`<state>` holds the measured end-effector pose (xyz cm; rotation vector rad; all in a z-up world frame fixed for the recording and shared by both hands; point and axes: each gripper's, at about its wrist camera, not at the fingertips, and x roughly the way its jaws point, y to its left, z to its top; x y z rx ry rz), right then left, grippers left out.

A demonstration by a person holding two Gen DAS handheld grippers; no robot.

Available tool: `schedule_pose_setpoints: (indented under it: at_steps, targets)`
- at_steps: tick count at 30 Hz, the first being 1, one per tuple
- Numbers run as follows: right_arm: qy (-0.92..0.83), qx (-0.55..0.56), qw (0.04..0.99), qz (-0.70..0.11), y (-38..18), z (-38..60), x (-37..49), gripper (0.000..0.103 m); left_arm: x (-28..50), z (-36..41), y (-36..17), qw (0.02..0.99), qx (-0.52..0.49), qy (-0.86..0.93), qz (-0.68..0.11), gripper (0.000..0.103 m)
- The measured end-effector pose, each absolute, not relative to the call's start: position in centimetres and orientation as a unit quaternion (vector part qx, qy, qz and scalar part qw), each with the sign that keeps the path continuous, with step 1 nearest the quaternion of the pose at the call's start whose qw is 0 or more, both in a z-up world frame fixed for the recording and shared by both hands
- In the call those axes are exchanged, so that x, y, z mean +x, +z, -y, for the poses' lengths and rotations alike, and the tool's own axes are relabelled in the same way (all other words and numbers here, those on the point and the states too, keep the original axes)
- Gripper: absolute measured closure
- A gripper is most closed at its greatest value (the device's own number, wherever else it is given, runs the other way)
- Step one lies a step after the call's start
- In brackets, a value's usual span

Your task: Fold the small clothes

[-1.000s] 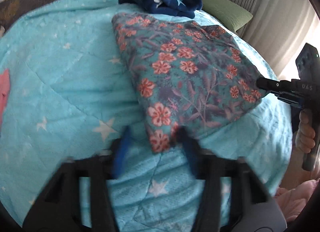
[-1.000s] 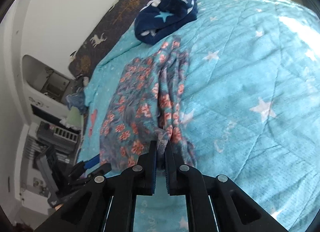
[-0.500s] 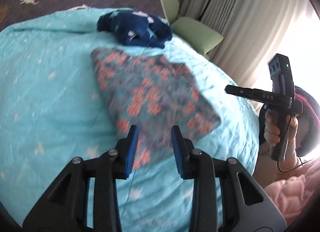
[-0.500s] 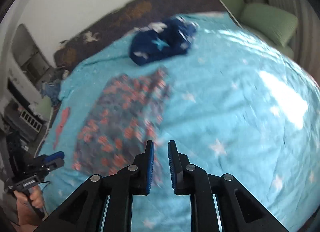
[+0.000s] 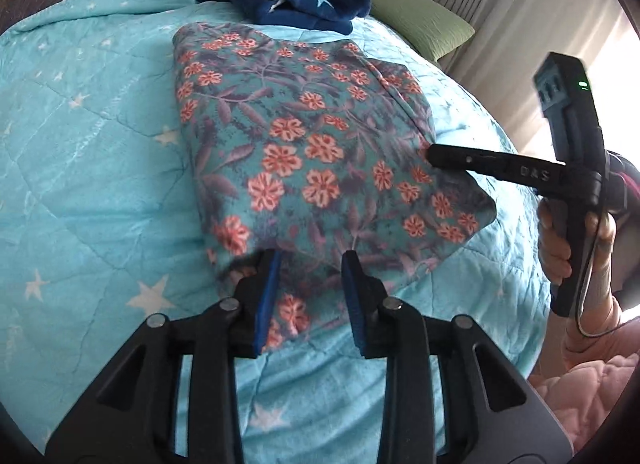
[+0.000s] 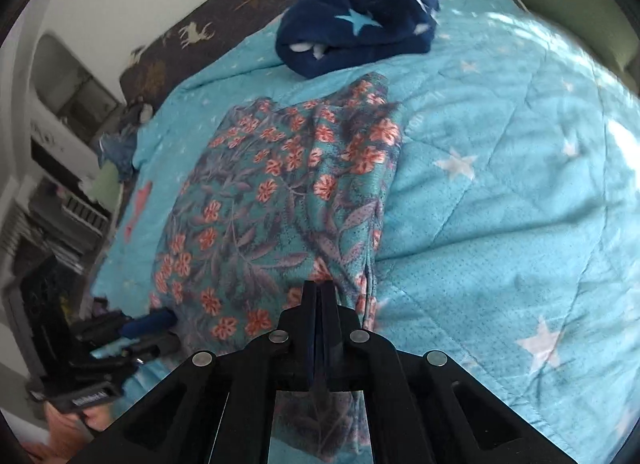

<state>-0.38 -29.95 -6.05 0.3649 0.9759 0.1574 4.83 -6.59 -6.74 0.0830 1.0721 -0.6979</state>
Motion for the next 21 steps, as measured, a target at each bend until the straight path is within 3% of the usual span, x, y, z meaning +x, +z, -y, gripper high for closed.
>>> schedule_pose_setpoints:
  at_steps: [3,7,14,17,21]
  targets:
    - [0.089,0.145,0.881,-0.442,-4.0,28.9,-1.1,0.098,5.3,6.4,-5.1,0.805,0.017,-0.339,-0.486,0.068]
    - [0.092,0.123,0.890,-0.429,-2.8,27.9,1.0,0.096,8.1,7.5,-3.1,0.830,0.020,-0.331,-0.449,0.056]
    - [0.077,0.170,0.865,-0.465,-4.9,29.9,8.1,0.096,15.3,9.0,-7.0,0.823,0.016,-0.288,-0.490,0.056]
    - [0.060,0.175,0.853,-0.488,-8.0,30.6,9.6,0.096,15.0,8.4,-8.1,0.826,0.005,-0.298,-0.478,0.056]
    - [0.078,0.189,0.856,-0.474,-7.8,31.3,9.2,0.096,14.1,8.5,-6.9,0.829,0.025,-0.293,-0.476,0.056]
